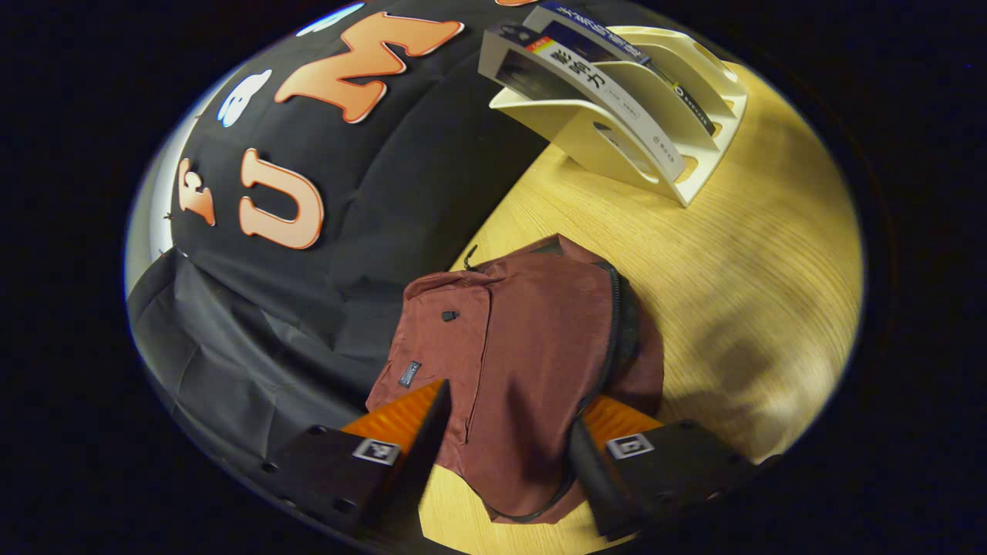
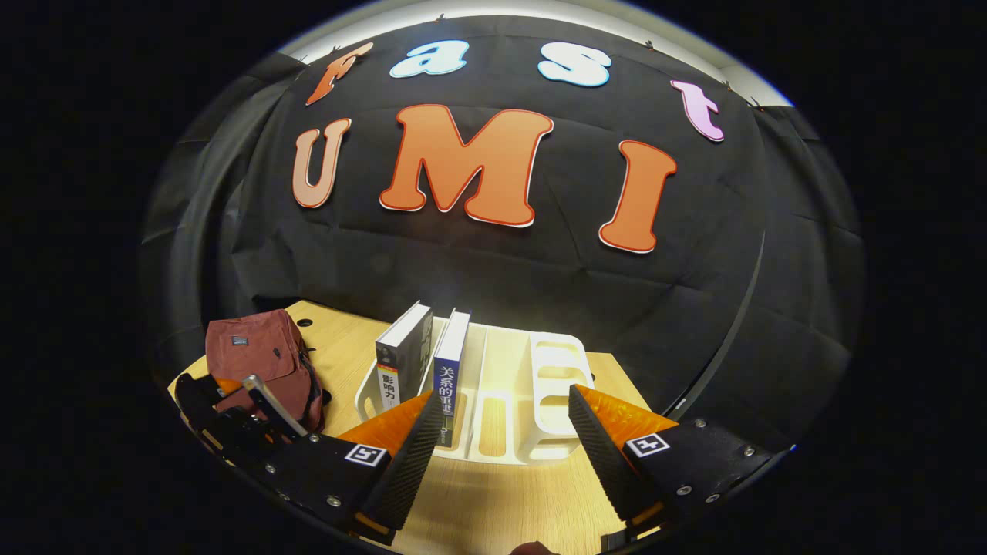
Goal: Open the schoolbag, grab two books from the bookshelf and put them into the schoolbag.
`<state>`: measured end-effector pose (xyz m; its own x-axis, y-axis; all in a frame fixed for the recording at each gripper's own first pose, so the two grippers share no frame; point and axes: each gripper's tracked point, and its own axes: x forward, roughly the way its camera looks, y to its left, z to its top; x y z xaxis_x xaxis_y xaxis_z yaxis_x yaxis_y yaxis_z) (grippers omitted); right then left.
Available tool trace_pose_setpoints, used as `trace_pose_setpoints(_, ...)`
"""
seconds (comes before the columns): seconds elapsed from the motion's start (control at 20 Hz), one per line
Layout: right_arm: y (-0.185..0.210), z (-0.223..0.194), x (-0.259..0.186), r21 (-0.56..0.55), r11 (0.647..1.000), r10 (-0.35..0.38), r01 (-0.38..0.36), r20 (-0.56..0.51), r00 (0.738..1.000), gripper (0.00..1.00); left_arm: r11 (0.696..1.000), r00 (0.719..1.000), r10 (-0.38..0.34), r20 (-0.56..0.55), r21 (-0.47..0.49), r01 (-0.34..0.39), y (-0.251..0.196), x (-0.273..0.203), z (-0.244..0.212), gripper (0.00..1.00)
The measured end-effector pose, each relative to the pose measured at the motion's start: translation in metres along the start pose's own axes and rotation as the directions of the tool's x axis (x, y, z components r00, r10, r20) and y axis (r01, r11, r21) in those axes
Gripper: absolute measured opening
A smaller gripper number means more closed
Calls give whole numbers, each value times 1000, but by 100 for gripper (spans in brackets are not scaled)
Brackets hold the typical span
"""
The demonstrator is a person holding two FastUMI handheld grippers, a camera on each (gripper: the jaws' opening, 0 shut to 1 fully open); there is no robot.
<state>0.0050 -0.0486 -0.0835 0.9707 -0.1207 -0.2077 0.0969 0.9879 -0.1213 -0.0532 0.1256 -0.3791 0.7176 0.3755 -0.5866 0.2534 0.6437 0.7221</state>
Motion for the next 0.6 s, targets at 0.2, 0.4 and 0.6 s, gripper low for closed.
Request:
trace_pose_setpoints(0.2,10,18,8,-15,1000,13,-12,10,1000,97,992,996,-85,7,-96,85,19,-4,16,13)
trace_pose_setpoints(0.4,31,29,25,6,997,71,-71,-84,994,96,975,985,-172,-3,-143,170,51,-9,23,11)
trace_pose_setpoints(0.6,45,61,45,-50,994,93,-101,-141,986,97,936,951,-308,-6,-183,302,80,-10,31,10)
